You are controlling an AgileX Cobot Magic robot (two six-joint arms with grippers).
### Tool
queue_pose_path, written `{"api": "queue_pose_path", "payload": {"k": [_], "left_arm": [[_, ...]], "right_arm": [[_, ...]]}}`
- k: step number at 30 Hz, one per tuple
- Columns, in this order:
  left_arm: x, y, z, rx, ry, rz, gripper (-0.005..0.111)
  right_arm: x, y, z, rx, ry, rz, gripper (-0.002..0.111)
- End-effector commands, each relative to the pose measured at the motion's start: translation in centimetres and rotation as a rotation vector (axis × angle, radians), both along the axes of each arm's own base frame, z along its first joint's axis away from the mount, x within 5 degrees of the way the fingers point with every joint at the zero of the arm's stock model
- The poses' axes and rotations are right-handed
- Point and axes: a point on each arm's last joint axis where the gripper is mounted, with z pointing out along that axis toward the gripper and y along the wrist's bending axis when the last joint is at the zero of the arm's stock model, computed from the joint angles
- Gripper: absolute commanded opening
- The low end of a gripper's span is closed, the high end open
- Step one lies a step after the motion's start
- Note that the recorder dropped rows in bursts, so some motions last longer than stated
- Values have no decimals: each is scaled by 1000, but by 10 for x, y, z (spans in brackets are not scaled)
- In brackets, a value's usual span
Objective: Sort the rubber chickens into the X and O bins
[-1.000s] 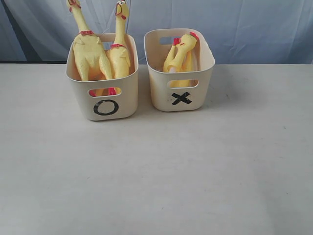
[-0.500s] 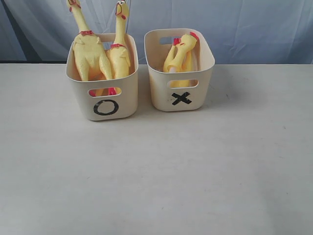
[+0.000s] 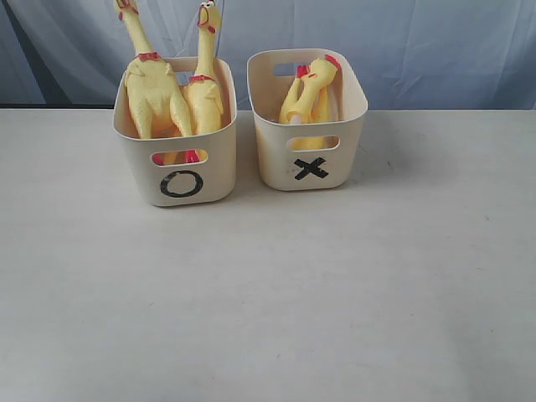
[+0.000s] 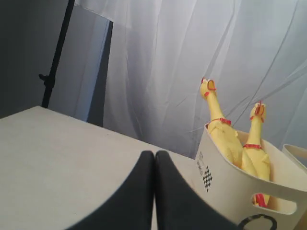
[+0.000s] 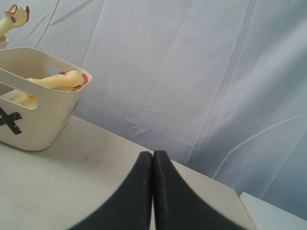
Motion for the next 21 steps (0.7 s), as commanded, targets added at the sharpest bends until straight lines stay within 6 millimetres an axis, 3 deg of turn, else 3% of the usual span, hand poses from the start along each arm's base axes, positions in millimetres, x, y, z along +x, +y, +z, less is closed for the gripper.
{"api": "queue_pose_path", "payload": {"k": [1,4,9,21], "left_arm": [[0,1,-5,66,46,16,0],[0,2,-6,176,79,25,0],[-1,3,-10,311,145,41,0],[-2,5,-19,224,227,43,0]], "right_arm": [[0,0,-3,-3,26,3,-1],[-1,1,-8,53,87,13,-1],[-2,6,-18,373,241,45,-1],[-3,7,-24,373,302,42,-1]]}}
